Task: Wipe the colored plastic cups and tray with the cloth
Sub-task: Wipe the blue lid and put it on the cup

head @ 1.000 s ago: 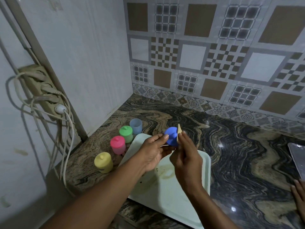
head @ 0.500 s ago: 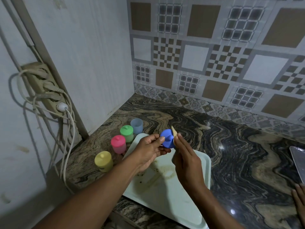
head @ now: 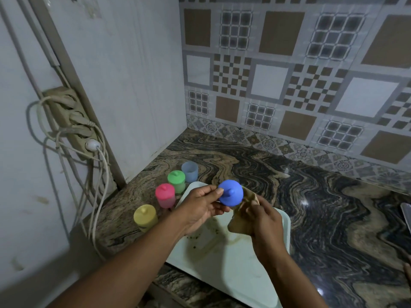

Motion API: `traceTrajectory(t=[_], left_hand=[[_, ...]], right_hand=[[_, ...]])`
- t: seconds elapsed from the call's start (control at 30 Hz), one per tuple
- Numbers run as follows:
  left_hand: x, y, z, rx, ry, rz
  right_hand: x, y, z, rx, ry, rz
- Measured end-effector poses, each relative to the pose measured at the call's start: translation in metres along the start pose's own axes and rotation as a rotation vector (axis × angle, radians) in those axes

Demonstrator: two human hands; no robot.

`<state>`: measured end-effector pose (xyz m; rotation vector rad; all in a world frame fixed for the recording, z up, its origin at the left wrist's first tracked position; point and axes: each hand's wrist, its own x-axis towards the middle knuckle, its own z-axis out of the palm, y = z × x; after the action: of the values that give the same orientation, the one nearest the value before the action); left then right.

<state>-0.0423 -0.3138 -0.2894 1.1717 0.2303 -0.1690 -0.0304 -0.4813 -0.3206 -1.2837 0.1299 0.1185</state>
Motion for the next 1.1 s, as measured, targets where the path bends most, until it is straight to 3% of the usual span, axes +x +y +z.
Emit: traceTrajectory(t=[0.07, 0.13, 0.23, 0.33, 0.43, 0.53, 0.6, 0.77, 0.87, 0.93, 1.0, 1.1], left_hand=[[0.002, -0.007, -0.001, 0.214, 0.065, 0.018], [0.007, -0.012, -0.002, 0.393, 0.192, 0.062], [0.01, -0.017, -0.007, 0.638, 0.348, 0.158], [0.004, -0.018, -0.003, 0.713, 0.449, 0.387], [-0.005, -0.016, 0.001, 0.867, 0.437, 0.535], [-0.006, -0.015, -0.007, 1.011, 0.407, 0.516], [-0.001, -0.014, -0.015, 0.953, 0.409, 0.438], [-0.005, -0.011, -0.009, 0.872, 0.416, 0.477], [0.004, 0.003, -0.014, 0.604, 0.453, 0.328], [0.012, 0.013, -0.023, 0.317, 0.443, 0.149], [0.016, 0.019, -0.027, 0.039, 0.39, 0.012], [0.022, 0.029, -0.033, -0.225, 0.327, -0.064]], right_hand=[[0.003, -0.008, 0.008, 0.247, -0.126, 0.241], [0.004, -0.014, 0.018, 0.3, -0.157, 0.289], [0.002, -0.017, 0.029, 0.164, -0.173, 0.184], [0.0, -0.014, 0.038, -0.034, -0.141, 0.031], [0.002, -0.013, 0.044, -0.088, -0.07, -0.005], [0.006, -0.017, 0.049, -0.137, -0.03, -0.007], [0.006, -0.021, 0.055, -0.158, -0.011, 0.014], [0.011, -0.025, 0.067, -0.016, 0.004, 0.141], [0.017, -0.035, 0.068, 0.206, 0.074, 0.216], [0.018, -0.038, 0.073, 0.233, 0.088, 0.187], [0.011, -0.032, 0.089, 0.081, -0.04, 0.05], [0.0, -0.002, 0.105, -0.531, -0.237, -0.407]])
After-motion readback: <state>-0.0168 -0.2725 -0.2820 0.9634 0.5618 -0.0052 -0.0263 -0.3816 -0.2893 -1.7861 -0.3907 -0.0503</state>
